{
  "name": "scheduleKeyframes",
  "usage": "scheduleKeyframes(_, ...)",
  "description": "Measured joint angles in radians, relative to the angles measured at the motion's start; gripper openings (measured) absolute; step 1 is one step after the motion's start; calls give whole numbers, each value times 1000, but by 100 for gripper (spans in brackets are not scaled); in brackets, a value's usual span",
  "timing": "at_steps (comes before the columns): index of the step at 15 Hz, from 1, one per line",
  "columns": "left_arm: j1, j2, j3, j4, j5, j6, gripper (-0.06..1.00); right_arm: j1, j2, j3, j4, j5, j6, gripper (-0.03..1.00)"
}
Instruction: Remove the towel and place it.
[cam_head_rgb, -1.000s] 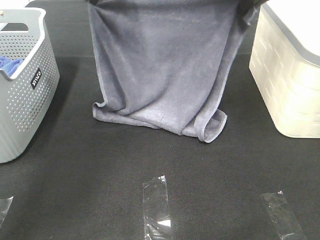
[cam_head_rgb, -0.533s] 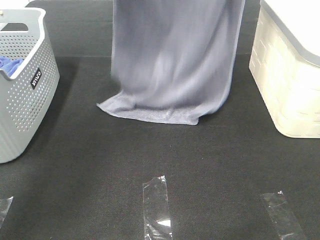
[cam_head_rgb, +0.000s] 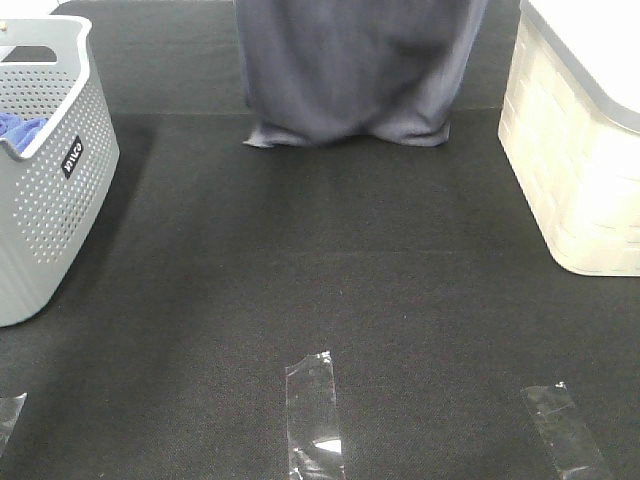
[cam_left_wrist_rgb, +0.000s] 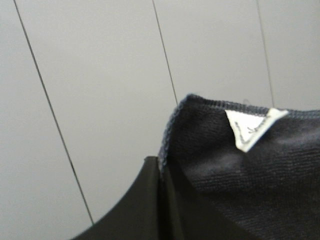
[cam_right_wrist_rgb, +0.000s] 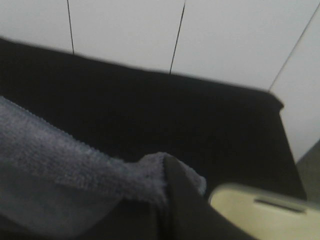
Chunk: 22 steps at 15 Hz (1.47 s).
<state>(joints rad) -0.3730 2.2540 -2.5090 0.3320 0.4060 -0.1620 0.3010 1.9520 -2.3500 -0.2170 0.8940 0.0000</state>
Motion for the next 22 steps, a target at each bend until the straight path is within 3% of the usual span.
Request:
scheduleKeyframes(3,0,37,4,-105,426,0,0,0,101,0,64,281,0,0)
scheduleKeyframes(5,0,38,4,-139,629,0,0,0,122,10,129,319,5,0)
scheduleKeyframes(7,0,38,4,-155,762,0,0,0,122,52,184,319,5,0)
scheduleKeyframes(9,0,44,12,-172,802,1,0,0,122,120,208,320,5,0)
scheduleKeyframes(12,-5,27,104,-259,805,30,0,0,96,259,236,320,5,0)
scheduleKeyframes(18,-25,-136,539,-274,806,42,0,0,-60,560,293,323,0,0)
scheduleKeyframes(22,-87,-272,739,-281,805,41,0,0,-191,781,300,322,0,0)
